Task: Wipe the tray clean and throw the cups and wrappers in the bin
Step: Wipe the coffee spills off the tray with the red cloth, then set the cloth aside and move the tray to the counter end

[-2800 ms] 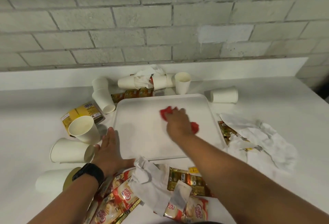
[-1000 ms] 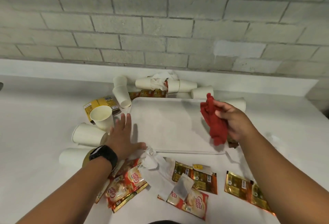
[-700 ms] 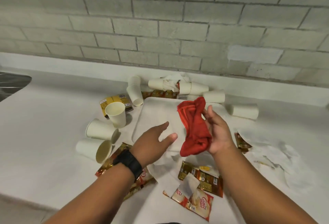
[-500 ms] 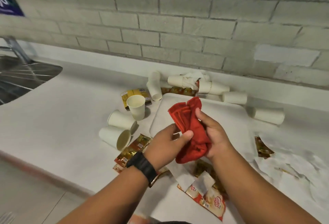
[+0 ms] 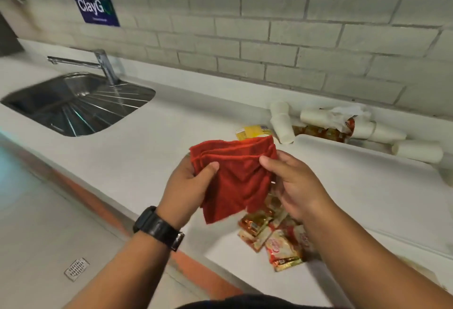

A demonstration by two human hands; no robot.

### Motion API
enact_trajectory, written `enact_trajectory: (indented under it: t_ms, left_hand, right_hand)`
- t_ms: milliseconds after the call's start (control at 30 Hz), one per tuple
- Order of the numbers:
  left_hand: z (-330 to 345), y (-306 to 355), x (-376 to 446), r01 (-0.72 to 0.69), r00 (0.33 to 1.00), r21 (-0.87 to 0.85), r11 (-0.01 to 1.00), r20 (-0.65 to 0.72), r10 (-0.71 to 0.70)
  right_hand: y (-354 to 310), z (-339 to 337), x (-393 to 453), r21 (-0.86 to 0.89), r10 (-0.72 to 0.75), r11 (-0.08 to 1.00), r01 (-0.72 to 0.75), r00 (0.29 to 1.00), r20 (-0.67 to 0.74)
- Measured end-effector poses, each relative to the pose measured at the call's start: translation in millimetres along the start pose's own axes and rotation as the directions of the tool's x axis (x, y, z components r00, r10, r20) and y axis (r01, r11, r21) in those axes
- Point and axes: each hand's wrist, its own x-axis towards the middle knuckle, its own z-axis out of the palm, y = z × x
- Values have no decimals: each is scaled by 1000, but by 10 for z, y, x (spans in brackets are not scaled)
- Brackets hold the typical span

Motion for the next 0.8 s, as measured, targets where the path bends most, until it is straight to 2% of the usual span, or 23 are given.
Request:
enact_trajectory:
  t_ms: [100, 200, 267, 333, 400, 433, 533, 600, 667, 733, 800]
  left_hand:
    - [-634, -59, 248, 65, 998, 50, 997, 11, -66]
    - [-1080, -152, 531, 166, 984, 107, 980, 53, -173]
    - [-1284, -303, 789, 196, 978, 167, 966, 39, -205]
    - [-1437, -484, 1019, 188, 980, 364, 912, -11, -198]
    - [-1508, -636, 1106, 154, 986, 576, 803, -34, -164]
    - [-1538, -686, 1112, 119, 990, 634, 764, -14, -143]
    - [-1560, -904, 986, -47, 979, 756, 653, 165, -121]
    - [-1577, -1103, 890, -151, 942, 841, 520, 281, -182]
    - [-1581, -1268, 812, -181, 910, 902, 393, 305, -280]
    - [-1591, -1337, 786, -214, 905, 930, 300, 304, -297]
    - [-1565, -1312, 801, -238, 914, 929, 284, 313, -259]
  right_hand:
    - [210, 419, 224, -128, 76, 989, -73, 997, 16]
    - [404, 813, 425, -123, 184, 976, -182, 983, 9]
    - [553, 995, 611, -105, 219, 969, -222, 975, -45]
    - [719, 1109, 811, -234, 161, 952, -196, 974, -161]
    - [857, 1165, 879, -538, 48, 828, -159, 976, -214]
    - [917, 1206, 876, -661, -12, 741, -121, 981, -193]
    - [1111, 1277, 780, -886, -147, 458, 71, 989, 3]
    - [1267, 1303, 737, -962, -91, 246, 116, 991, 97]
    - [1405, 1298, 706, -988, 17, 44, 145, 989, 146]
    - [1471, 1286, 687, -986, 70, -36, 166, 984, 163]
    - [1434, 1267, 658, -988, 79, -17, 152, 986, 150]
